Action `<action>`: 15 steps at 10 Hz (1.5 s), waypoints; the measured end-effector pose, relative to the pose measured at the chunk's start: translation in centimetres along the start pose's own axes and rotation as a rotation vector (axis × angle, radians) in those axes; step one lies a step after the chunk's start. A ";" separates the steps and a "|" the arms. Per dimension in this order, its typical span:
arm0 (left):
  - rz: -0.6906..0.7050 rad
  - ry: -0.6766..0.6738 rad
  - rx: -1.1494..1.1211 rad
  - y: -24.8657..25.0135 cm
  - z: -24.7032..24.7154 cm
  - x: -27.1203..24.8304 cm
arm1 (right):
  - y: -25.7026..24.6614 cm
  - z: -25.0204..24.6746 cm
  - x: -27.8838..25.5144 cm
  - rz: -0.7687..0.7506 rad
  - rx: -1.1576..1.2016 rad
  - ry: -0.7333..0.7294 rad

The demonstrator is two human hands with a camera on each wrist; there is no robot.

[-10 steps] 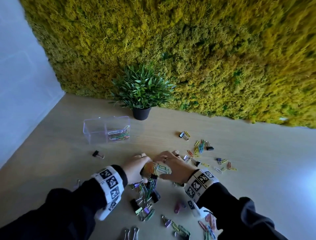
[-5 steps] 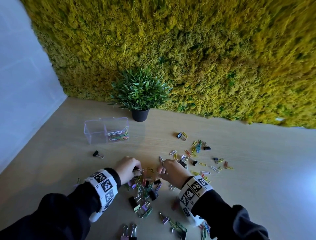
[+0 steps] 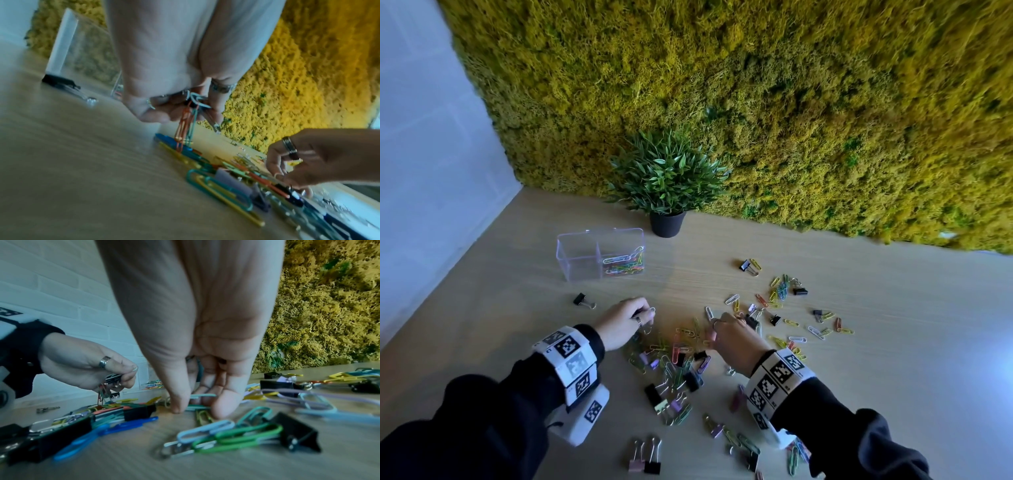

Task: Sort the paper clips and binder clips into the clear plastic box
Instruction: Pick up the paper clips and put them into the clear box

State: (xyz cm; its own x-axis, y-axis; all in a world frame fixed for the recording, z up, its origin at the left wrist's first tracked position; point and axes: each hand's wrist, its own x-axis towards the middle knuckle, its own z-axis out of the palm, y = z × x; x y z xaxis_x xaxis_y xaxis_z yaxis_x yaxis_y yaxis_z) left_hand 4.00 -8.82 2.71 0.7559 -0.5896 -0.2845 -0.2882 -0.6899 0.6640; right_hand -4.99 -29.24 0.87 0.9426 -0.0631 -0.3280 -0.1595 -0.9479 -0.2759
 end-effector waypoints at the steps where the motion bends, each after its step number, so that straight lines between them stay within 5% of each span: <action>1: 0.027 0.104 -0.072 -0.3 -0.1 0.1 | 0.0 -0.2 -0.2 -0.004 -0.049 -0.019; 2: 0.038 0.179 -0.295 0.4 -0.9 -0.2 | 0.2 -0.4 -0.6 0.000 -0.053 -0.020; 3: -0.034 0.175 -0.919 1.0 -1.9 -0.9 | 0.5 -1.3 -1.0 -0.038 0.267 0.024; 4: -0.172 0.088 -1.042 0.8 -2.8 -1.3 | 0.0 -2.6 -0.9 0.075 0.879 -0.035; 5: -0.167 0.061 -0.526 0.9 -2.9 -1.5 | -1.1 -3.2 0.0 0.226 1.169 -0.104; 6: -0.044 0.064 0.111 0.6 -2.0 -2.0 | -2.4 -2.8 0.8 0.136 0.589 -0.062; 7: -0.031 0.029 0.298 -0.2 -1.3 -2.3 | -3.7 -1.8 0.8 0.065 0.081 -0.034; 8: -0.049 0.008 0.347 -1.0 -0.8 -2.2 | -4.7 -0.7 0.7 0.062 -0.186 -0.080; 11: -0.031 -0.117 0.446 -1.9 0.0 -2.2 | -5.4 -0.6 0.4 -0.089 -0.116 -0.135; 13: -0.108 -0.145 -0.338 -1.9 -2.4 -3.4 | -5.1 -3.9 0.1 0.016 0.527 -0.129; 14: -0.228 -0.142 -1.001 -1.0 -3.9 -3.8 | -5.4 -5.0 0.5 0.078 1.058 -0.203; 15: -0.169 -0.204 -1.308 -0.7 -5.1 -3.4 | -5.9 -5.2 1.3 0.082 1.484 -0.296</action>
State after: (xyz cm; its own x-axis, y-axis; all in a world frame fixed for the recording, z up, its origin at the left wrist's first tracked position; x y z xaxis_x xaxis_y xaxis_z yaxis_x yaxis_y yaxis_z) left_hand 4.62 -4.19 6.68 0.5922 -0.6683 -0.4503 0.6589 0.0799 0.7480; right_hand -1.27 -25.37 6.79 0.8540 0.1363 -0.5020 -0.5202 0.2307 -0.8223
